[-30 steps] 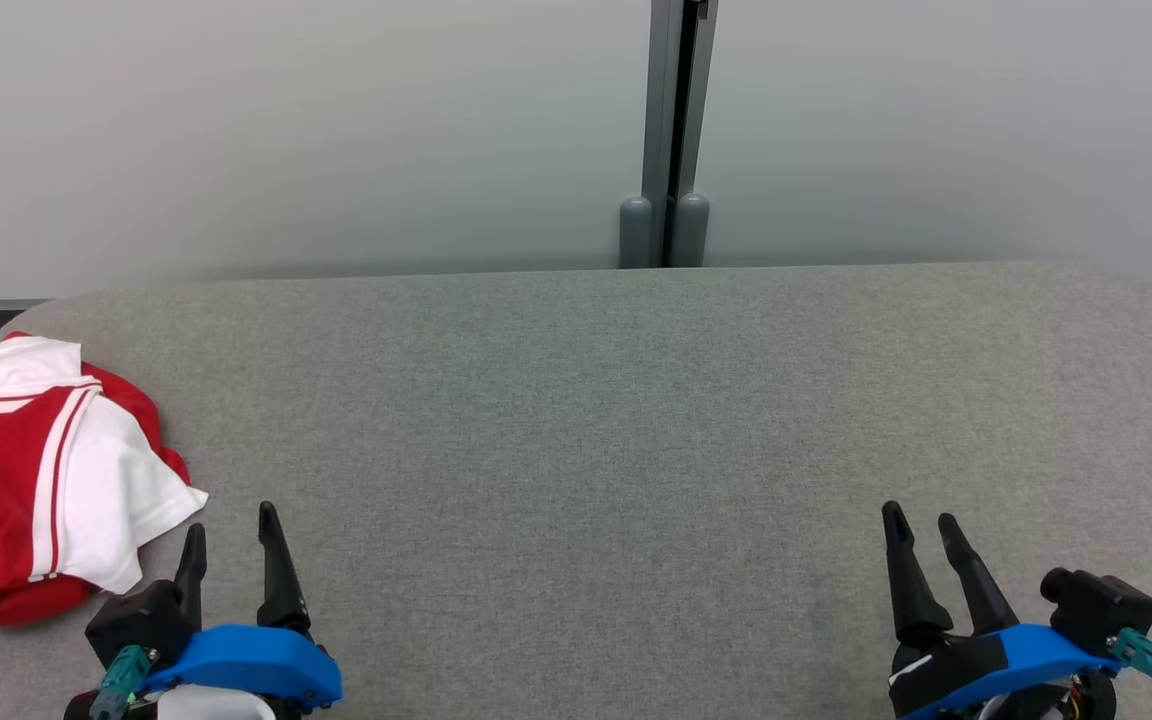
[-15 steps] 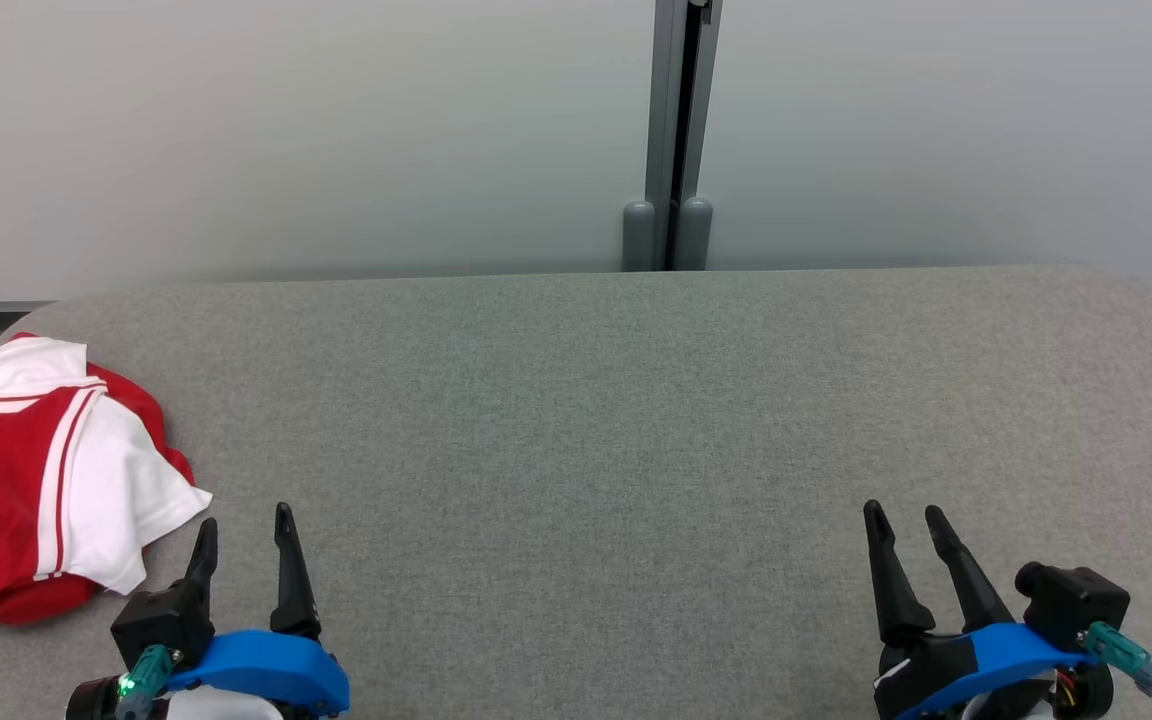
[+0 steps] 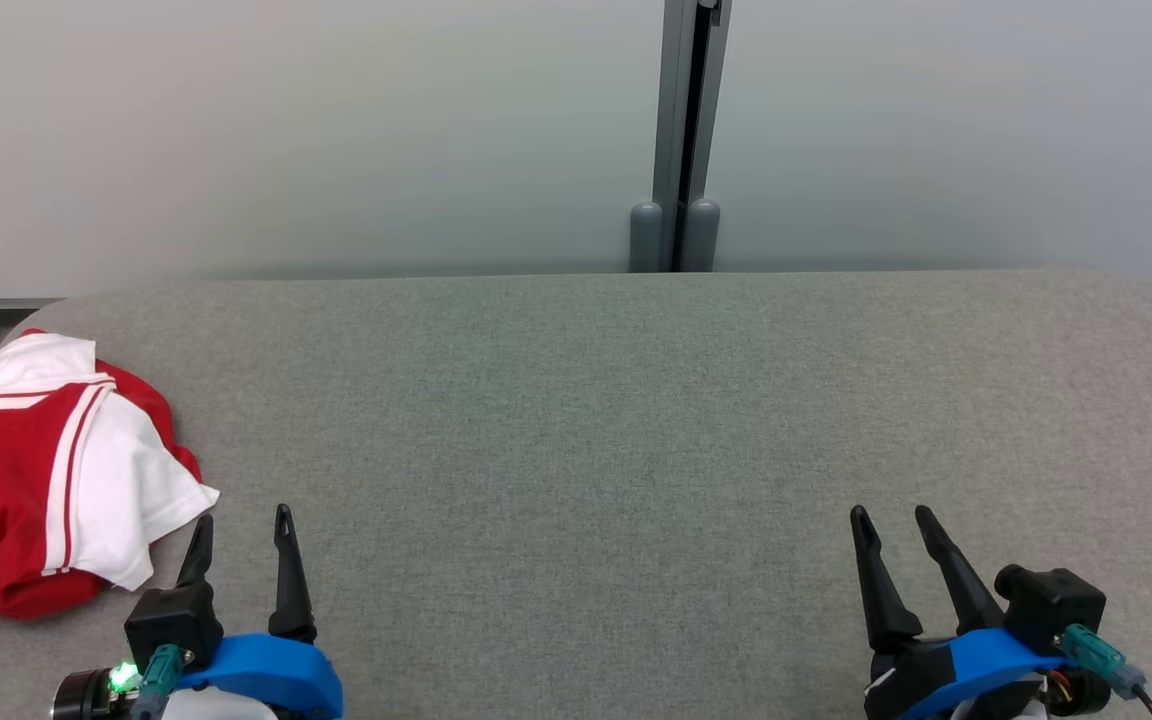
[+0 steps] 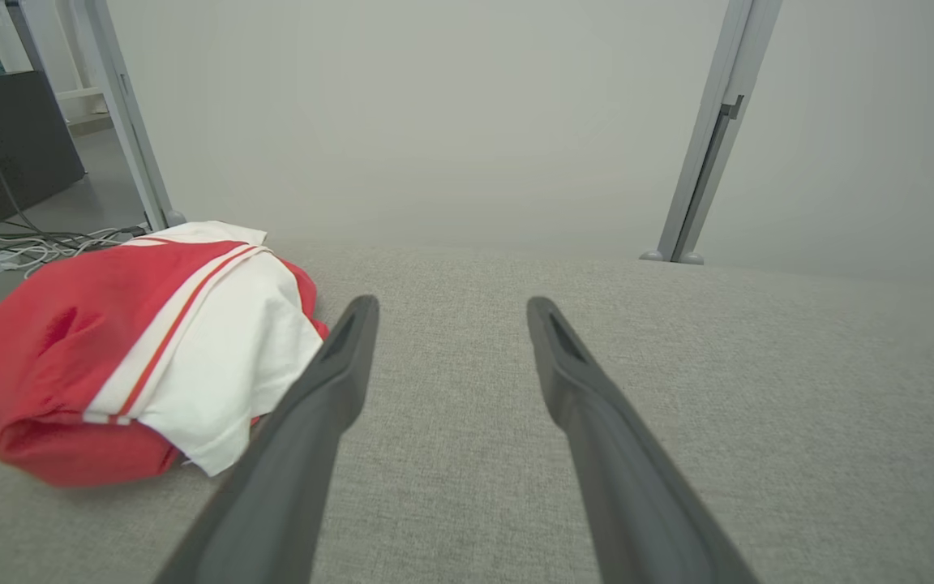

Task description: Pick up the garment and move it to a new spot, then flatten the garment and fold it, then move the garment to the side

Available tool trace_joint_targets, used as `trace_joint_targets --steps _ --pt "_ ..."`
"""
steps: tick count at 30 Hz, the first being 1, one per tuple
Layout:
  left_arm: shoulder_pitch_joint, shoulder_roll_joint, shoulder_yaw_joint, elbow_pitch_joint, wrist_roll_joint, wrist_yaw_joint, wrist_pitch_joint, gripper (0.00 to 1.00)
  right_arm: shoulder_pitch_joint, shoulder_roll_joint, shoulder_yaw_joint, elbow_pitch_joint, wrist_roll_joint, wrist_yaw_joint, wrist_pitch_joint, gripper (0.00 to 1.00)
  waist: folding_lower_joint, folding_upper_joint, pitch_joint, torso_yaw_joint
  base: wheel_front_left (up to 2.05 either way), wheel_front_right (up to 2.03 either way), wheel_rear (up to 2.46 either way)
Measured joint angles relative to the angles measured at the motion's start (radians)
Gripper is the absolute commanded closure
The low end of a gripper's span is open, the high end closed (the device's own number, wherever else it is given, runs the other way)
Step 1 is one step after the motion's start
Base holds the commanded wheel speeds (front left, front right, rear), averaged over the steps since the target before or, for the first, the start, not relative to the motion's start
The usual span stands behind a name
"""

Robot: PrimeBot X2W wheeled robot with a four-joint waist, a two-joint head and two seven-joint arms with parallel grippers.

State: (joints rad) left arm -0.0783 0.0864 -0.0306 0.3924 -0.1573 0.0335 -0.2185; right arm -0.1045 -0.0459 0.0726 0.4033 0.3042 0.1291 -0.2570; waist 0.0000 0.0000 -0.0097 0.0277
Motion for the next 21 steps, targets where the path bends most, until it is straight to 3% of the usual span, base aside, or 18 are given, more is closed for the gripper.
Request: trace_joint_targets --steps 21 --pt "0.011 0.013 0.001 -0.010 -0.011 0.014 -0.003 0.00 -0.009 -0.001 -0.010 0.023 -0.029 0.000 -0.005 0.00 0.0000 0.0000 -0.007 -0.005 0.00 0.00 0.00"
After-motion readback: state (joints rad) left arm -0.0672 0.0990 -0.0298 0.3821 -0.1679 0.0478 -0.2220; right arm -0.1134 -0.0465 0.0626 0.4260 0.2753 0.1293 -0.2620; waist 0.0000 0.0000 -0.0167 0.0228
